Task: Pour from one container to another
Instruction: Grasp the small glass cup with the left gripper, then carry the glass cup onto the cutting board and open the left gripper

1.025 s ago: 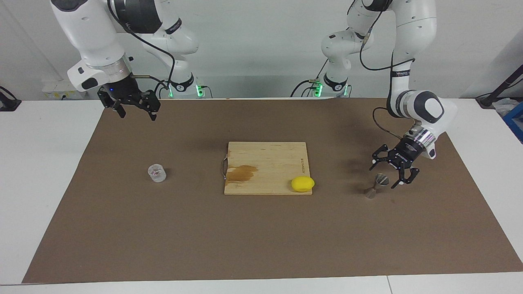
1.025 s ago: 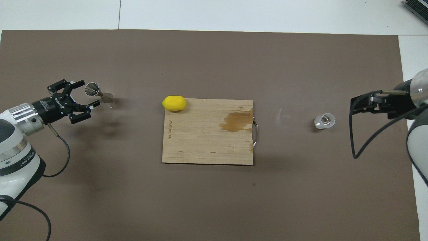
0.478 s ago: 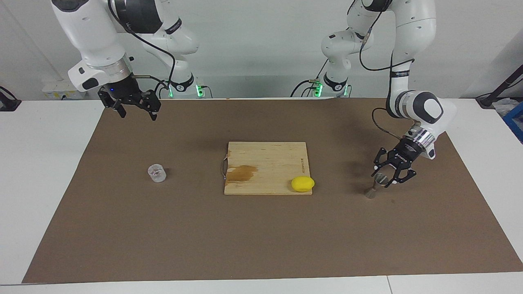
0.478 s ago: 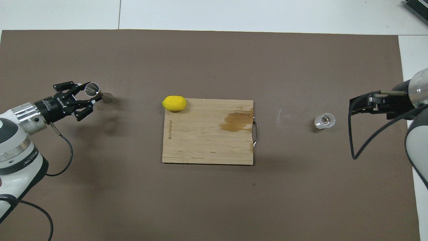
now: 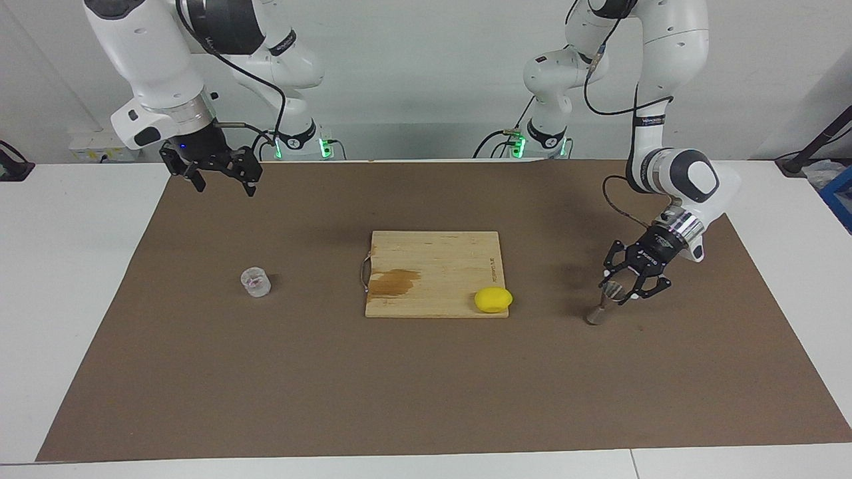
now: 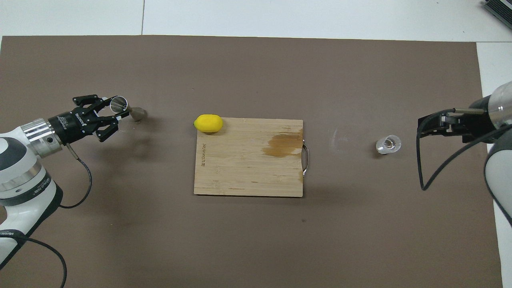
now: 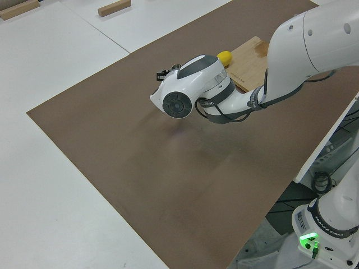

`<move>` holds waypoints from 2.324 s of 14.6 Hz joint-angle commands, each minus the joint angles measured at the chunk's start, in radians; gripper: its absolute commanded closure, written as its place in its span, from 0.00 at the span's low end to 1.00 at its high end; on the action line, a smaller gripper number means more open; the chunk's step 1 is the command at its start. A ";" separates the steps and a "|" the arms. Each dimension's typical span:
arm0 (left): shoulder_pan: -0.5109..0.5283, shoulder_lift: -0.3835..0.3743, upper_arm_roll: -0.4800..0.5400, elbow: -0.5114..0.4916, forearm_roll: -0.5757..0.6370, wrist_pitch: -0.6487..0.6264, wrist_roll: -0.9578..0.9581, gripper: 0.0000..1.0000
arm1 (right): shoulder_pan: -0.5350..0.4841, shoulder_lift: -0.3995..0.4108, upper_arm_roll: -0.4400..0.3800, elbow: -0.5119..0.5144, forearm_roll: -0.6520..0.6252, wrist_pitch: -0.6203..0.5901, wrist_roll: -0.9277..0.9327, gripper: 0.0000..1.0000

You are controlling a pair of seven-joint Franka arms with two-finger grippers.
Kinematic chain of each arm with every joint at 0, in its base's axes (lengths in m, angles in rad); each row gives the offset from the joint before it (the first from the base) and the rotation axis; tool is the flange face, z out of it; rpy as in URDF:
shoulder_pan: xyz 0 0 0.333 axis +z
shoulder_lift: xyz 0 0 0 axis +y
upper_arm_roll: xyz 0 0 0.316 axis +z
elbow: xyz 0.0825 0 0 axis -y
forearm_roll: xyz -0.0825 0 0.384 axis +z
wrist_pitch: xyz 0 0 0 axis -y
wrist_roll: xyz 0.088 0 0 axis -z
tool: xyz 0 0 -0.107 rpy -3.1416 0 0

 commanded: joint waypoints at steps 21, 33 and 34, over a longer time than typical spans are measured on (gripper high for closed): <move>-0.672 0.066 -0.173 0.163 -0.250 0.543 -0.182 1.00 | -0.014 -0.013 0.002 -0.018 0.021 0.004 0.000 0.00; -0.692 0.088 -0.167 0.152 -0.249 0.549 -0.181 1.00 | -0.014 -0.013 0.000 -0.015 0.021 -0.012 -0.001 0.00; -0.692 0.094 -0.167 0.152 -0.249 0.549 -0.181 1.00 | -0.014 -0.013 0.000 -0.015 0.021 -0.014 0.002 0.00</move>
